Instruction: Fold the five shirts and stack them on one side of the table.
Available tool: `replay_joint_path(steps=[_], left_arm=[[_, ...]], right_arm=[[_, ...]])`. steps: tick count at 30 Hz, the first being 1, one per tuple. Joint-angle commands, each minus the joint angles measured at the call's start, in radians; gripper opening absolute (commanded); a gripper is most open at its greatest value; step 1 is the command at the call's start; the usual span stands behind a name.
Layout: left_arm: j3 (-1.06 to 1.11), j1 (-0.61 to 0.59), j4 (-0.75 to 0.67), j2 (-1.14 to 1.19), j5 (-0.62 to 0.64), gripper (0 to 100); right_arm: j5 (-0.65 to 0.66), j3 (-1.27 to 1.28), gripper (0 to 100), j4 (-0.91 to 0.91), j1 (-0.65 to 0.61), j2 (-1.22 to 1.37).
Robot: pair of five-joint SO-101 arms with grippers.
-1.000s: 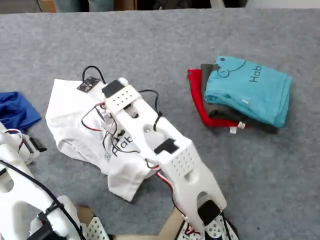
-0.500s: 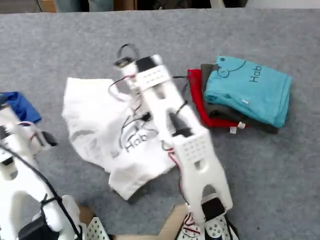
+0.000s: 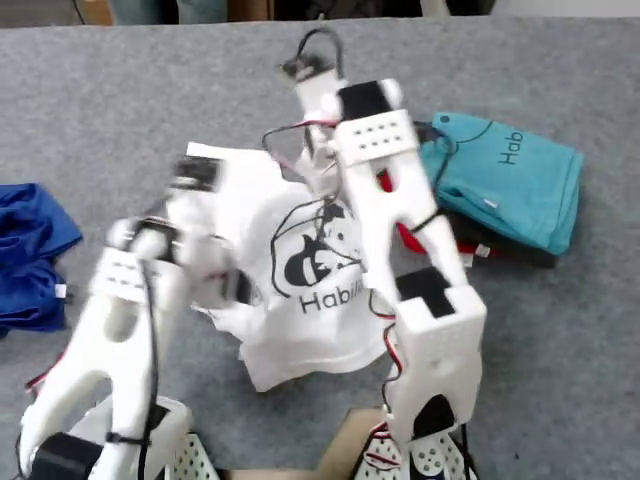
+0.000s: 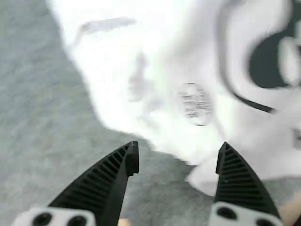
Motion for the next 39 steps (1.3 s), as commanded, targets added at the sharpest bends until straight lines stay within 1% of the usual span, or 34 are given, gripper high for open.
replay_joint_path(steps=[1,3,5,7,8,10,11,13,15,16,17,18,21,23,25,27,30,33,36,39], left_arm=[[0.056,0.173,-0.126,-0.018,0.06,28],[0.142,0.193,-0.259,-0.018,0.112,28],[0.222,0.197,-0.382,-0.006,0.141,28],[0.266,0.197,-0.457,0.044,0.153,27],[0.272,0.197,-0.47,0.086,0.16,27],[0.262,0.197,-0.473,0.186,0.155,27],[0.243,0.197,-0.47,0.239,0.143,24],[0.203,0.186,-0.463,0.331,0.092,15],[0.137,0.163,-0.399,0.379,0.014,3],[0.111,0.145,-0.35,0.384,-0.032,2],[0.096,0.116,-0.296,0.382,-0.071,4],[0.087,0.081,-0.249,0.373,-0.106,3],[0.104,-0.102,-0.149,0.276,-0.256,3],[0.116,-0.274,-0.103,0.175,-0.384,3],[0.116,-0.483,-0.095,0.057,-0.512,3],[0.107,-0.687,-0.121,-0.051,-0.617,3],[0.108,-0.914,-0.25,-0.166,-0.694,3],[0.108,-1.05,-0.376,-0.184,-0.723,3],[0.104,-1.115,-0.43,-0.163,-0.746,3],[0.074,-1.17,-0.466,-0.117,-0.726,3]], right_arm=[[-0.009,-0.117,45.3,-0.005,0.064,-0.087],[-0.02,-0.163,47.9,-0.003,0.1,-0.088],[-0.074,-0.208,47.2,-0.002,0.141,-0.09],[-0.124,-0.248,46.3,-0.002,0.18,-0.09],[-0.141,-0.266,45.9,-0.002,0.193,-0.09],[-0.155,-0.295,45.0,-0.002,0.212,-0.09],[-0.158,-0.306,44.6,-0.002,0.212,-0.09],[-0.157,-0.317,43.8,-0.002,0.21,-0.09],[-0.158,-0.317,43.3,-0.002,0.206,-0.09],[-0.158,-0.315,43.0,-0.002,0.204,-0.09],[-0.158,-0.315,43.0,-0.002,0.204,-0.09],[-0.158,-0.312,43.1,-0.002,0.204,-0.09],[-0.158,-0.308,43.1,-0.002,0.21,-0.084],[-0.157,-0.305,43.1,-0.002,0.209,-0.082],[-0.152,-0.297,43.1,-0.002,0.201,-0.082],[-0.15,-0.288,43.1,-0.008,0.172,-0.081],[-0.149,-0.254,43.1,-0.02,0.11,-0.067],[-0.149,-0.225,43.1,-0.061,0.04,-0.015],[-0.149,-0.225,43.1,-0.104,-0.028,0.064],[-0.149,-0.225,43.1,-0.155,-0.106,0.142]])
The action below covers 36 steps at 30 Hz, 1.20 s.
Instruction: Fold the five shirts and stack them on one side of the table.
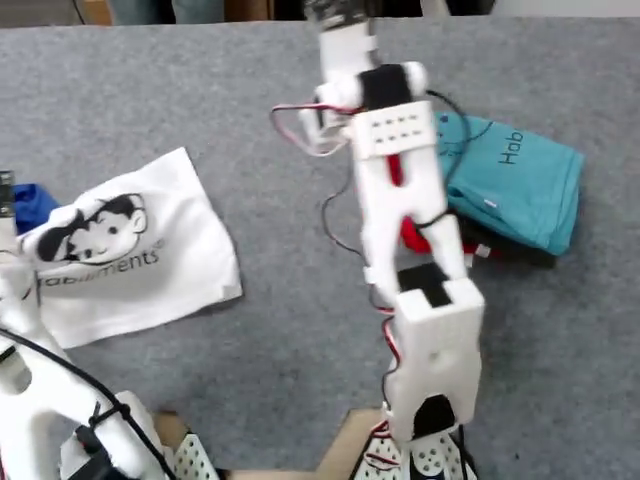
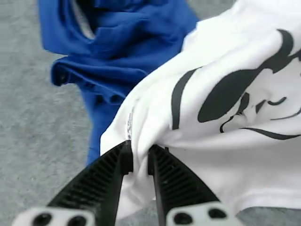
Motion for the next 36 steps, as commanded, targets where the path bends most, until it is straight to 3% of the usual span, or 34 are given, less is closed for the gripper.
replay_joint_path(steps=[1,3,8,14,19,23,26,29,32,36], left_arm=[[-0.065,-0.073,-0.048,0.031,0.017,3],[-0.093,-0.094,-0.04,0.068,0.043,6],[-0.182,-0.096,0.117,0.081,0.169,31],[-0.466,-0.019,0.325,0.012,0.318,31],[-0.582,0.259,0.589,-0.063,0.341,30],[-0.498,0.575,0.669,-0.095,0.342,30],[-0.3,0.782,0.608,-0.084,0.382,30],[-0.096,0.892,0.433,-0.054,0.493,30],[0.027,0.94,0.281,0.005,0.568,30],[0.018,0.954,0.23,0.115,0.605,30]], right_arm=[[0.002,-0.001,43.1,-0.069,-0.098,0.059],[0.002,-0.001,43.1,-0.12,-0.141,0.117],[0.002,-0.001,43.1,-0.21,-0.222,0.211],[-0.006,-0.064,43.0,-0.132,-0.175,0.222],[0.002,-0.254,41.9,0.058,-0.046,0.226],[0.008,-0.401,27.0,0.138,0.017,0.226],[0.083,-0.475,12.9,0.155,0.057,0.223],[0.121,-0.522,4.0,0.155,0.106,0.22],[0.127,-0.573,4.7,0.161,0.143,0.217],[0.126,-0.536,4.7,0.163,0.16,0.147]])
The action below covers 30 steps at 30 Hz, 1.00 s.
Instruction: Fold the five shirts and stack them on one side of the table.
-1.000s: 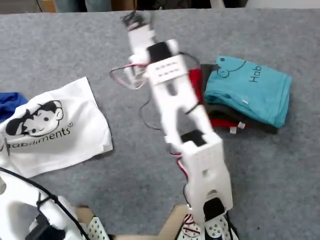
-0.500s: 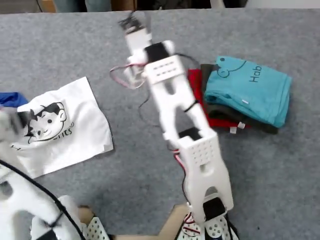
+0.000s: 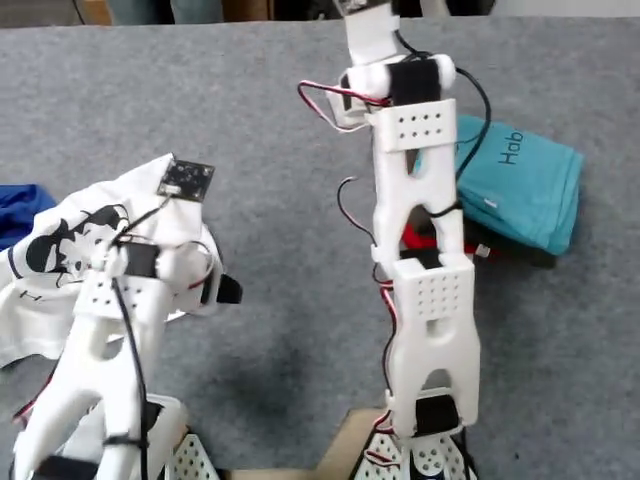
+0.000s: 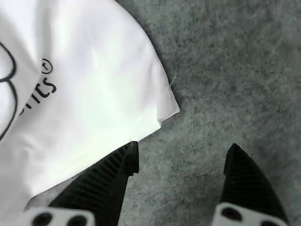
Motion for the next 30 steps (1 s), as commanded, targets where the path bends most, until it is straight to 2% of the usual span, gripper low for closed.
replay_joint_path(steps=[1,11,18,21,30], left_arm=[[-0.024,0.016,-0.054,0.08,0.041,30],[-0.124,0.016,-0.147,0.368,0.057,21],[-0.177,0.016,-0.189,0.425,0.058,12],[-0.183,0.018,-0.186,0.425,0.068,13],[-0.177,0.018,-0.193,0.436,0.229,24]], right_arm=[[0.008,0.018,4.7,0.009,0.015,-0.104],[0.011,0.113,4.9,-0.006,0.017,-0.173],[0.043,0.116,4.9,-0.005,0.017,-0.173],[0.052,0.117,4.9,-0.003,0.017,-0.173],[0.052,0.117,4.9,-0.002,0.017,-0.173]])
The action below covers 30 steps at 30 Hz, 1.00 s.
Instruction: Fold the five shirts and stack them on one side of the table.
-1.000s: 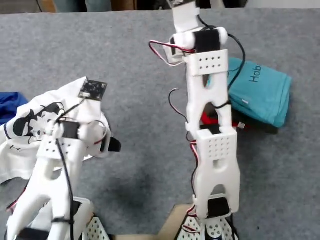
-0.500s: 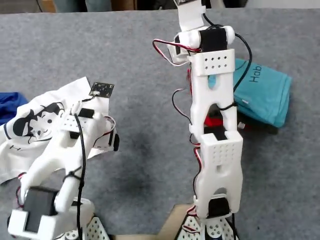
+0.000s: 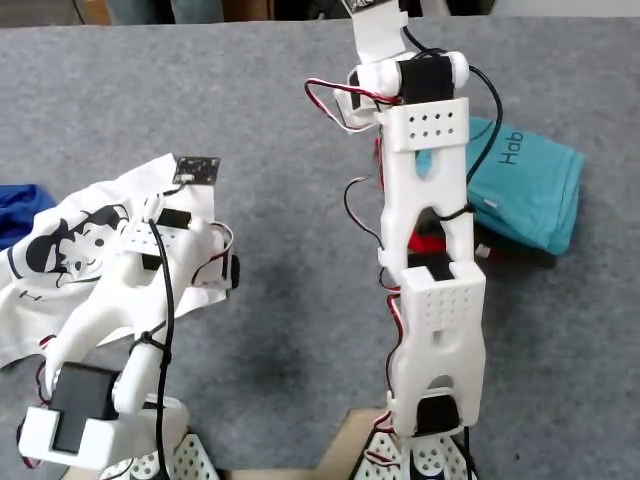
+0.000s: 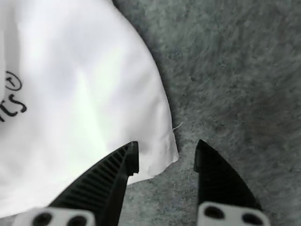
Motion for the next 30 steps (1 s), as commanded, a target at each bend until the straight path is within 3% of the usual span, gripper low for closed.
replay_joint_path(steps=[1,6,11,22,28,30], left_arm=[[-0.036,0.007,-0.014,-0.003,0.034,24],[-0.033,0.007,-0.014,-0.003,0.04,24],[-0.035,0.008,-0.023,0.017,0.035,17],[-0.051,0.058,-0.035,0.123,0.04,16],[-0.073,0.053,-0.018,0.12,0.034,3],[-0.108,0.051,0.031,0.118,0.026,3]], right_arm=[[0.005,0.001,4.9,-0.005,0.012,-0.064],[0.005,0.001,4.9,-0.005,0.011,-0.064],[0.003,0.001,4.9,-0.005,0.009,-0.064],[0.002,0.001,4.9,-0.006,0.011,-0.064],[0.0,0.001,4.9,-0.006,0.009,-0.064],[0.0,0.001,4.9,-0.006,0.009,-0.064]])
